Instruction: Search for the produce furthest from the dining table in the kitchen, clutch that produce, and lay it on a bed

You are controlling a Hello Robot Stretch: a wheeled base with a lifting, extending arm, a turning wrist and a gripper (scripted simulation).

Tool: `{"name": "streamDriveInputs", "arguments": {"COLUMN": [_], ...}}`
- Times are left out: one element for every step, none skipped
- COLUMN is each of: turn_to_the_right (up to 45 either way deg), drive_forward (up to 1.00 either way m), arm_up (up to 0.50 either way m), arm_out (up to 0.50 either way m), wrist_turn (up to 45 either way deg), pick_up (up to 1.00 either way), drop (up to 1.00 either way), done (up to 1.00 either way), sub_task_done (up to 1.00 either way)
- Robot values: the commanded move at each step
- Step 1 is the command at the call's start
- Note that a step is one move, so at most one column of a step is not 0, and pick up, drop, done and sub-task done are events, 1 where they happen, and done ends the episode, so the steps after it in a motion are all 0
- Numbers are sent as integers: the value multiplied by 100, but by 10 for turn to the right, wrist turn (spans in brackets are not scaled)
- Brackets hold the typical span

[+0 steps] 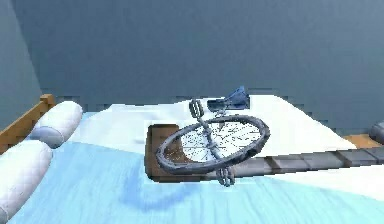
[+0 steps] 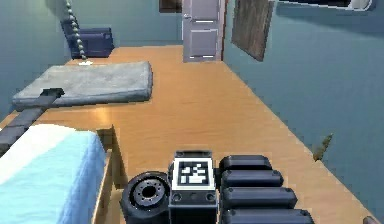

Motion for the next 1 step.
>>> {"name": "streamDriveInputs", "arguments": {"turn_to_the_right": [360], "drive_forward": [0], "arm_up": [0], "arm_out": [0], "wrist_turn": [0], "pick_up": [0], "drop": [0], "done": [0], "sub_task_done": [0]}}
